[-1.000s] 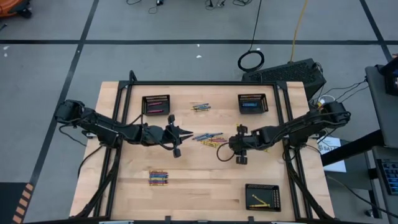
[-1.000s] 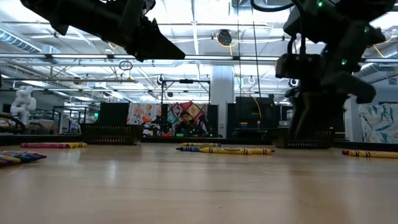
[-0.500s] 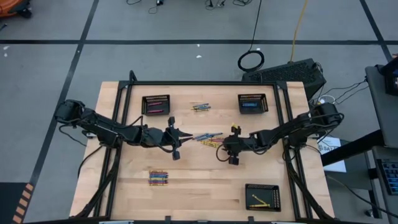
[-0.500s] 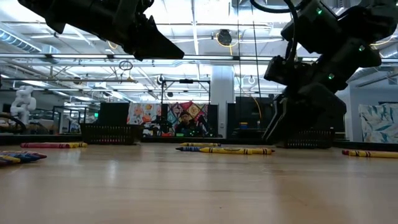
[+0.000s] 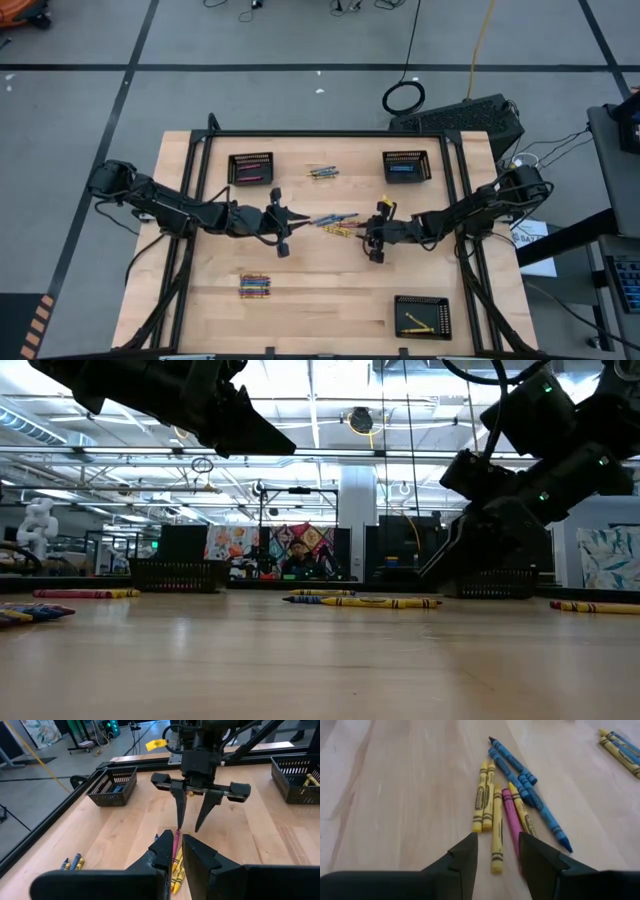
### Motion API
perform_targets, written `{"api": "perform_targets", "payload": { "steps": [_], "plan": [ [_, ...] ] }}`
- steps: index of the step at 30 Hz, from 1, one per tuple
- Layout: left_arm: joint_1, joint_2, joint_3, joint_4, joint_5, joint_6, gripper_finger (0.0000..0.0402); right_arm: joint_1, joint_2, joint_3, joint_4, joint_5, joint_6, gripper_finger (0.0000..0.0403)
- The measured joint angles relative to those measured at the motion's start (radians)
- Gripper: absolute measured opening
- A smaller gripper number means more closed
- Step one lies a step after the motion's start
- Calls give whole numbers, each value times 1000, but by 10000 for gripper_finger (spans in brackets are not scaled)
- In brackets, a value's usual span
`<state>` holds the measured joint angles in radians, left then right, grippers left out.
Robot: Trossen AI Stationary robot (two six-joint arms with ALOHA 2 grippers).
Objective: Sort crayons
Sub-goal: Put the yellow crayon into the bottom black bin
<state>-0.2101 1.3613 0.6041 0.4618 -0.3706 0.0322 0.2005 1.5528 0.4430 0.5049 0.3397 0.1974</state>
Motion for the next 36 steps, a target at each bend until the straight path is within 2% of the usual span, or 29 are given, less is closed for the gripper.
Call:
{"api": "perform_targets", "payload": {
  "steps": [11,17,27,31,36],
  "plan": [
    [0,0,0,0,0,0,44,0,0,-5,1,2,-2,124],
    [0,0,0,0,0,0,44,3,0,-7,13,3,-8,93],
    [-3,0,0,0,0,0,44,11,0,-155,305,3,20,52],
    [-3,0,0,0,0,1,44,11,0,-186,356,0,50,53],
    [-3,0,0,0,0,1,44,11,0,-198,402,0,21,86]
  ]
}}
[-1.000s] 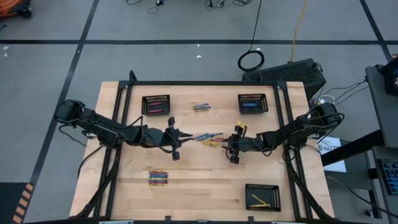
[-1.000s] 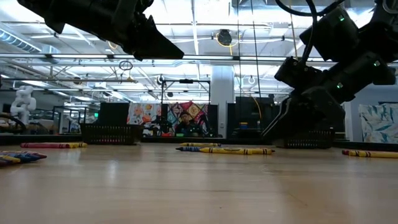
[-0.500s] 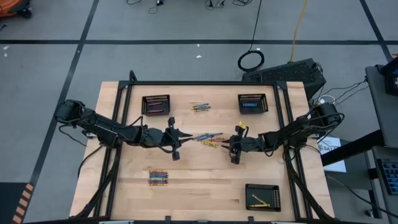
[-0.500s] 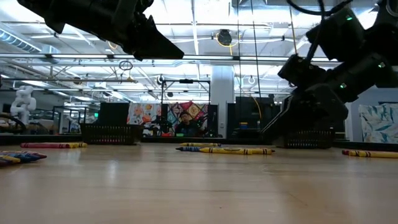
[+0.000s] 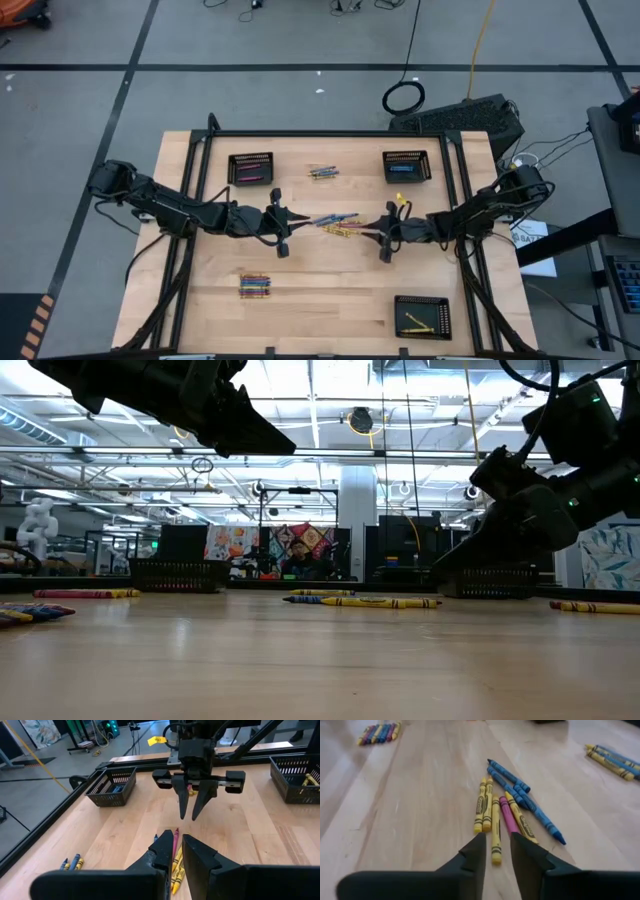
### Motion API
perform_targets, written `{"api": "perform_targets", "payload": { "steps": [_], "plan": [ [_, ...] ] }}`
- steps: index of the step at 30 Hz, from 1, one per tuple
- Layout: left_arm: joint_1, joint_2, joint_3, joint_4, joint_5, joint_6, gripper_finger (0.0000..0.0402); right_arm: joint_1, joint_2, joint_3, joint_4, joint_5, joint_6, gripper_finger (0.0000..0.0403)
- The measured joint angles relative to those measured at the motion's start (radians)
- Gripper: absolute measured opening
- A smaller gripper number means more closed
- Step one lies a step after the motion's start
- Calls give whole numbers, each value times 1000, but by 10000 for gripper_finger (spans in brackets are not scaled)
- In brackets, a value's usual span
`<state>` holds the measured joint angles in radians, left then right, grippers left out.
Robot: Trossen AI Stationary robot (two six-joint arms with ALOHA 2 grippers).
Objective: Sort crayons
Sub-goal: Put the yellow crayon into the bottom black bin
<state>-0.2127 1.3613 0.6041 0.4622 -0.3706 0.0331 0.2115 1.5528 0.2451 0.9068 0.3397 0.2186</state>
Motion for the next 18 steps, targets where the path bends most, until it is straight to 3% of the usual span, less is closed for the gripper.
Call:
{"api": "perform_targets", "payload": {
  "steps": [7,18],
  "plan": [
    [0,0,0,0,0,0,44,0,20,0,24,0,-22,133],
    [-1,0,0,0,0,0,44,8,261,17,254,5,4,118]
  ]
}}
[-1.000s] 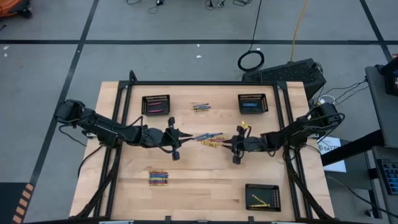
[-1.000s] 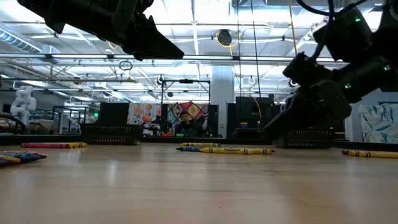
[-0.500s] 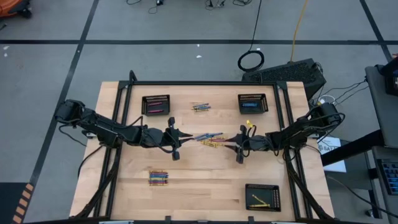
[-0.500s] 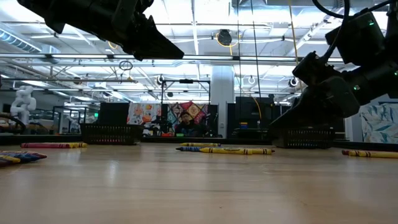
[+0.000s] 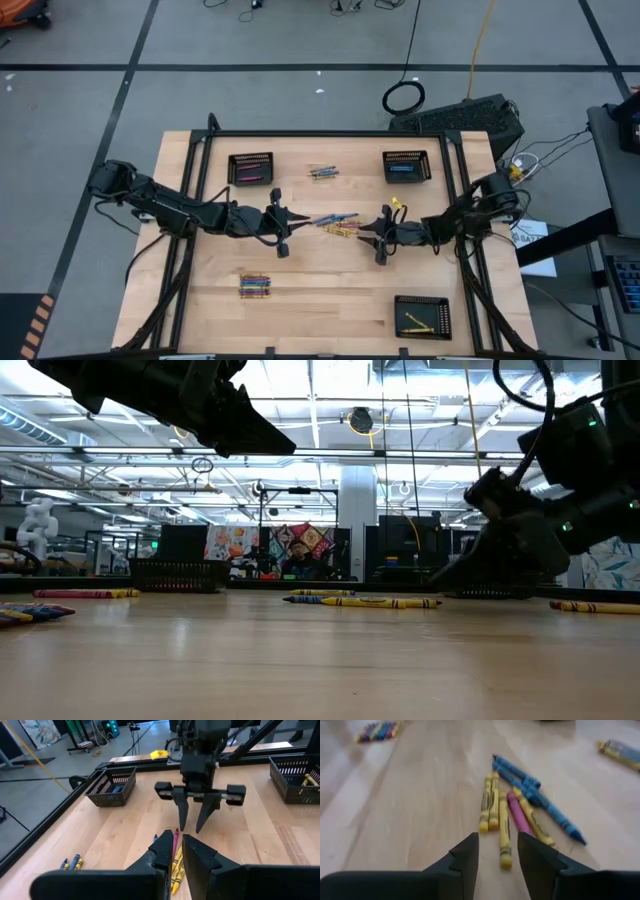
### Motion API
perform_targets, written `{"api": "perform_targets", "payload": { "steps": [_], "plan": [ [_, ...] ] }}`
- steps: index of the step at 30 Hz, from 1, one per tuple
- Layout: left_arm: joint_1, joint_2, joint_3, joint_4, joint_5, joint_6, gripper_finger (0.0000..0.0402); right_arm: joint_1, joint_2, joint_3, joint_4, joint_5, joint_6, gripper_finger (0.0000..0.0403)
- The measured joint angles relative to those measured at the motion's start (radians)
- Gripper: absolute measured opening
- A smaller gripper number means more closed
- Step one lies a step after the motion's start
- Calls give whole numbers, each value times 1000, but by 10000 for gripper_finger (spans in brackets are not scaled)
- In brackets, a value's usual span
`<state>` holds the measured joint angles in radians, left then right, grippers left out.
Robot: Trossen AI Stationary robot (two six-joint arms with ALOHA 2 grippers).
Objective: Sort crayons
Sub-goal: Put the yellow crayon into the bottom black bin
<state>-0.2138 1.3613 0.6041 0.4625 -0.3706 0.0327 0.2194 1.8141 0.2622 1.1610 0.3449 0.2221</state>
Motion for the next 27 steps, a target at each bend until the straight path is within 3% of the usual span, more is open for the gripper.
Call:
{"api": "perform_targets", "payload": {
  "steps": [7,14,21,27],
  "plan": [
    [0,0,0,0,0,0,44,30,80,22,7,102,25,100],
    [0,0,0,0,0,0,44,23,81,23,-11,104,57,78],
    [0,0,0,0,0,0,44,12,79,23,-69,114,118,12],
    [0,0,0,1,0,0,44,12,43,23,-75,106,113,8]
  ]
}}
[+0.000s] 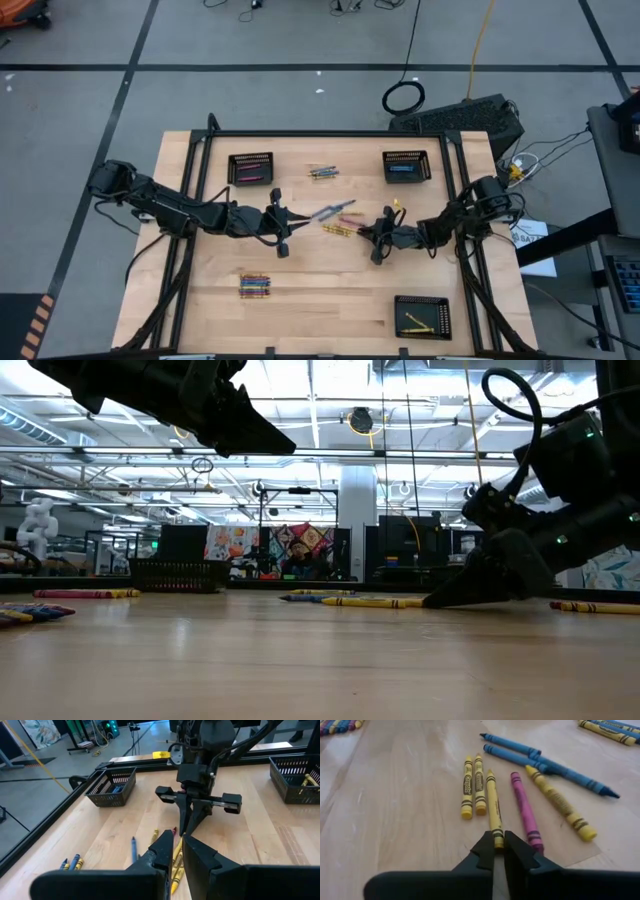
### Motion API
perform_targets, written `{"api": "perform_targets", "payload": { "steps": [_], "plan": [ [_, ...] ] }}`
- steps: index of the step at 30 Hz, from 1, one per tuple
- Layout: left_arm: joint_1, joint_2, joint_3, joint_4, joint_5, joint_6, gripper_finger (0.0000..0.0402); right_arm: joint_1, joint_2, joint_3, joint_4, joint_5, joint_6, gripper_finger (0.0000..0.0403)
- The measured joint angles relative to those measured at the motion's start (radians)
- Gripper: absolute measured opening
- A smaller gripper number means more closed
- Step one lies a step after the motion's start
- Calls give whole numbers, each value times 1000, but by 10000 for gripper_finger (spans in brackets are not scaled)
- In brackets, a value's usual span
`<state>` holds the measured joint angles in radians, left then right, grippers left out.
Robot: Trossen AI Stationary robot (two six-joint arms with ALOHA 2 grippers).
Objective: Sort crayons
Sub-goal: Put the yellow crayon into the bottom black bin
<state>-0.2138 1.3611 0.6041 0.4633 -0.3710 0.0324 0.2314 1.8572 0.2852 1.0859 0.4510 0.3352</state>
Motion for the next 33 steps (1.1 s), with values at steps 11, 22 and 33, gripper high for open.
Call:
{"api": "perform_targets", "payload": {
  "steps": [11,22,33],
  "plan": [
    [0,0,0,0,0,-1,44,35,-333,-3,-171,26,-135,2],
    [0,0,0,0,0,-1,44,360,-851,275,-1214,20,76,1],
    [4,0,0,0,0,147,44,658,-664,645,-1778,-330,855,0]
  ]
}}
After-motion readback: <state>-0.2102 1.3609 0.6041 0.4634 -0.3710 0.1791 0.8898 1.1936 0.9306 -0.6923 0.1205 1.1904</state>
